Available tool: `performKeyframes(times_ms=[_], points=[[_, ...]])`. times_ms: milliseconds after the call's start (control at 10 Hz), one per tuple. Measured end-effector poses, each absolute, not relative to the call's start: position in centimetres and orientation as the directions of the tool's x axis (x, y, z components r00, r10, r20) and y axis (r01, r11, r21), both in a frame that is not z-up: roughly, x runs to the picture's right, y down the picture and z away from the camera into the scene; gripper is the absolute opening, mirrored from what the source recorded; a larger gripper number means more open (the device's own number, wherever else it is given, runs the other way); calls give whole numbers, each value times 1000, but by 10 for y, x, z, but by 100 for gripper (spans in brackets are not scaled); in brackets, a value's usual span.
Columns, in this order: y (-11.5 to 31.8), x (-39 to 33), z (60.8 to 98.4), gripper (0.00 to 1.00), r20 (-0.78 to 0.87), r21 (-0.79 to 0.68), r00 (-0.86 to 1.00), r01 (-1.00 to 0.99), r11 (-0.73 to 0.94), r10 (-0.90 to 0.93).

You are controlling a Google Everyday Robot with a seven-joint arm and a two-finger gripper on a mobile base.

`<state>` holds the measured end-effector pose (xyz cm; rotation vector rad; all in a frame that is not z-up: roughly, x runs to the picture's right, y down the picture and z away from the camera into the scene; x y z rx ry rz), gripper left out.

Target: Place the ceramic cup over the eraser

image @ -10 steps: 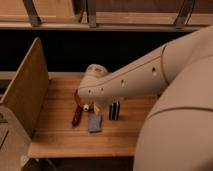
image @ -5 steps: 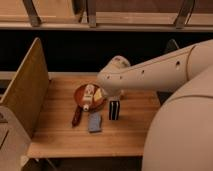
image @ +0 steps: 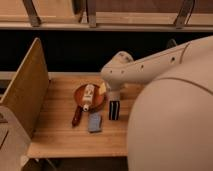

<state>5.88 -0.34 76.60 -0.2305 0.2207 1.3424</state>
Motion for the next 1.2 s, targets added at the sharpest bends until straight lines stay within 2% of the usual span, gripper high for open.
performKeyframes(times_ms=[300,700,1200], points=[[-29,86,807,80,-303,38,152,-985,171,941],[-10,76,861,80,-394,-6,62,-998,65,917],[-22,74,905,80,-444,-43,62,-998,48,894]])
